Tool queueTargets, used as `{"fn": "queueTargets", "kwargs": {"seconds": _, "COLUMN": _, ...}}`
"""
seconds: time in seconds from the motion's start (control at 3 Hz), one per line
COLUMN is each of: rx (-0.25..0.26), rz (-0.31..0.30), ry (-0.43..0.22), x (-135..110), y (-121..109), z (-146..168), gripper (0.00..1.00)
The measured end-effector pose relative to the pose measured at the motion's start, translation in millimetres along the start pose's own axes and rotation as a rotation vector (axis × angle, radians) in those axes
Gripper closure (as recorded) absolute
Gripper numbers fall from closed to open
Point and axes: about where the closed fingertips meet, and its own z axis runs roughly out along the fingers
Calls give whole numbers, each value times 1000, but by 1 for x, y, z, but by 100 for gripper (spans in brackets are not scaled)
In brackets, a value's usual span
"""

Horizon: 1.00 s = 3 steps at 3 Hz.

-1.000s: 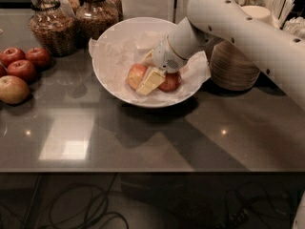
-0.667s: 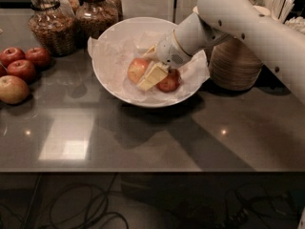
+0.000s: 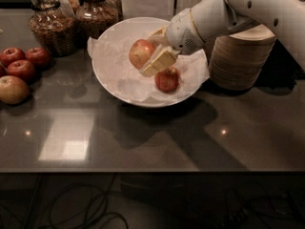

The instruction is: Pick apple from white bowl

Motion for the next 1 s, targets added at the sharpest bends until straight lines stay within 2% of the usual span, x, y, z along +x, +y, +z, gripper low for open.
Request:
{"fn": "queueTargets", "kwargs": {"seconds": 0.33, "rx": 34, "rz": -38, "ry": 18, "x": -14, "y": 13, "z": -34, "gripper": 100}}
{"fn": "queueTargets", "kwargs": {"seconds": 0.67, "rx": 39, "rz": -42, "ry": 21, "x": -16, "y": 14, "z": -38, "gripper": 100}}
{"fn": "queueTargets", "kwargs": {"seconds": 1.0, "rx": 27, "rz": -15, "ry": 28, "x": -4, "y": 19, "z": -22, "gripper": 100}}
